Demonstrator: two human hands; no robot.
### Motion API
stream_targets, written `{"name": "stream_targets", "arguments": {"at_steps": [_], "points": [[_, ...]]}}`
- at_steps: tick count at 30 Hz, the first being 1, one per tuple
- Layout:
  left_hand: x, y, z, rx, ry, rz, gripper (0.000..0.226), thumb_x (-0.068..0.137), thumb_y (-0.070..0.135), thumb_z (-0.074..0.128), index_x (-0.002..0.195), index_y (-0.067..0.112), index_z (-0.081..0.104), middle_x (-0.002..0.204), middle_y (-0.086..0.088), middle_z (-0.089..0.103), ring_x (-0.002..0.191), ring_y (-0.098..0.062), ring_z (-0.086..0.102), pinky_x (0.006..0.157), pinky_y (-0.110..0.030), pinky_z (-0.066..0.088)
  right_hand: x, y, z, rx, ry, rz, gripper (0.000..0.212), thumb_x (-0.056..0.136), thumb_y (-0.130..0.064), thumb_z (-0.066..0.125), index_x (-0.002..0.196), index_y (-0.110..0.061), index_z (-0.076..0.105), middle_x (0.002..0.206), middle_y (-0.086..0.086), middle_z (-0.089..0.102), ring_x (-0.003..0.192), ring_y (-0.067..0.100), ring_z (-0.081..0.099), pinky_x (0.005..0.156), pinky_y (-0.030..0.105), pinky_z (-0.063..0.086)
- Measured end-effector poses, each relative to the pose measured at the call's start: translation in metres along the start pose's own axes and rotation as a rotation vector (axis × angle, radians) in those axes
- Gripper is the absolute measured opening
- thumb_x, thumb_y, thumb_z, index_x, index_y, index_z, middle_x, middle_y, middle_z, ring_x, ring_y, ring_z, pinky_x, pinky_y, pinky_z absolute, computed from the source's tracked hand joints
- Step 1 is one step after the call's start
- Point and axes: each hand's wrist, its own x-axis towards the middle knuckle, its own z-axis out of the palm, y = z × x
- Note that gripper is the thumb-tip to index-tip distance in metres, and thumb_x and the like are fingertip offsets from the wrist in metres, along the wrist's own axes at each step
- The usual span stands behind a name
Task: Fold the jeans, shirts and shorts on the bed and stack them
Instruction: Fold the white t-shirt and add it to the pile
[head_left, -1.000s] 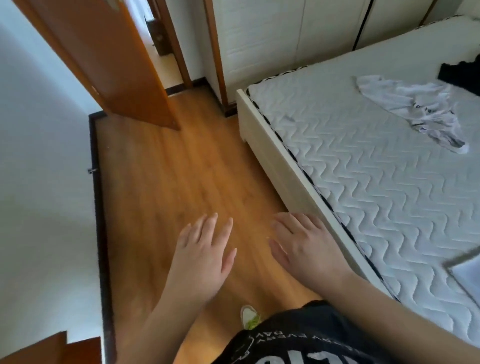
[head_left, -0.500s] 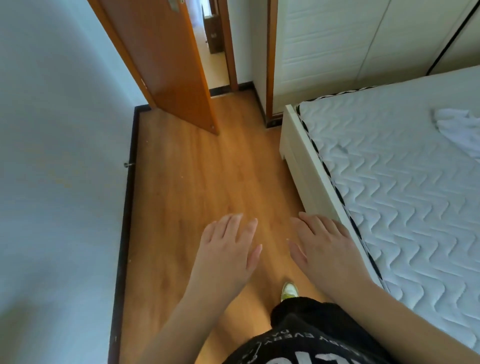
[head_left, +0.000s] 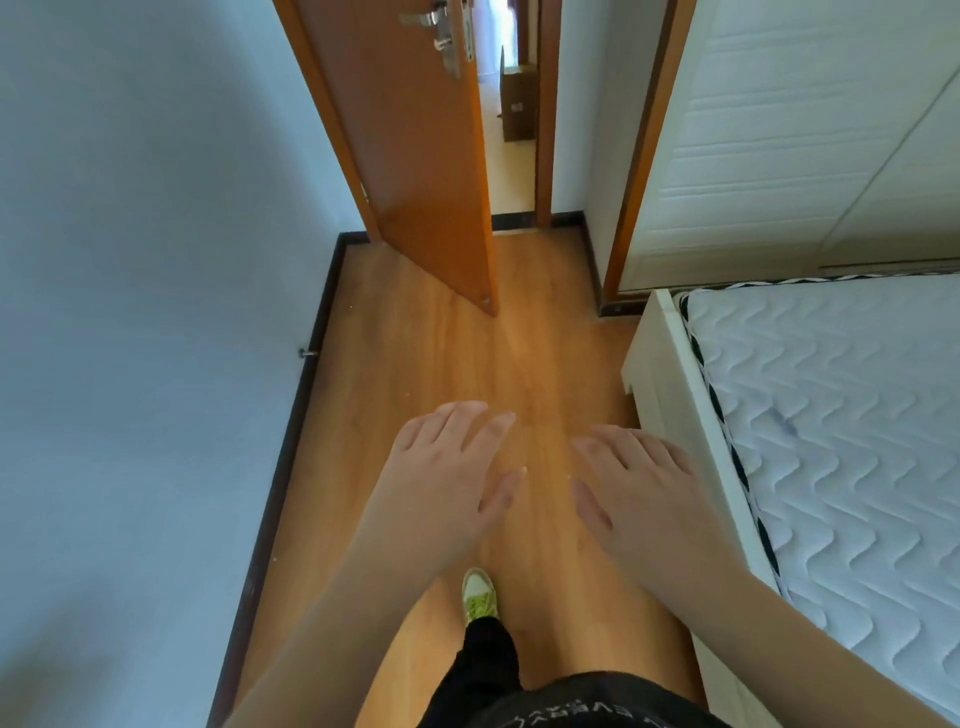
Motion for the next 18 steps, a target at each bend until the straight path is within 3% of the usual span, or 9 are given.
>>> {"name": "stream_targets", "arguments": {"at_steps": [6,11,18], "points": [[0.05,-0.086,0.017,0.093,0.061,0.043,0.055,0.095,0.059,0.04,0.135,0.023,0.055,0.138,-0.001,0.056,0.133,-0.02,0.047,0.111,-0.041,0.035,0.095,-0.033,0.017,0.039,-0.009,-0.105,0.037,0.096,-0.039,0.037,0.118,-0.023,0.062,0.122,-0.002,0.063,0.11,0.018,0.062,0.095,0.038,0.048],[0.103,-0.155,0.01,0.117,0.083,0.06,0.054,0.095,0.059,0.04,0.132,0.024,0.057,0.135,-0.002,0.058,0.13,-0.022,0.049,0.108,-0.045,0.039,0.158,-0.043,0.024,0.036,-0.073,-0.066,0.041,0.097,-0.041,0.032,0.12,-0.025,0.062,0.125,-0.004,0.062,0.113,0.016,0.06,0.098,0.037,0.047],[0.198,-0.164,0.02,0.042,0.076,0.158,0.051,0.097,0.055,0.035,0.134,0.024,0.052,0.131,-0.001,0.058,0.123,-0.02,0.054,0.099,-0.041,0.046,0.231,-0.006,0.035,-0.018,-0.068,0.018,0.041,0.097,-0.041,0.032,0.119,-0.023,0.062,0.123,-0.002,0.063,0.111,0.018,0.061,0.097,0.038,0.048]]}}
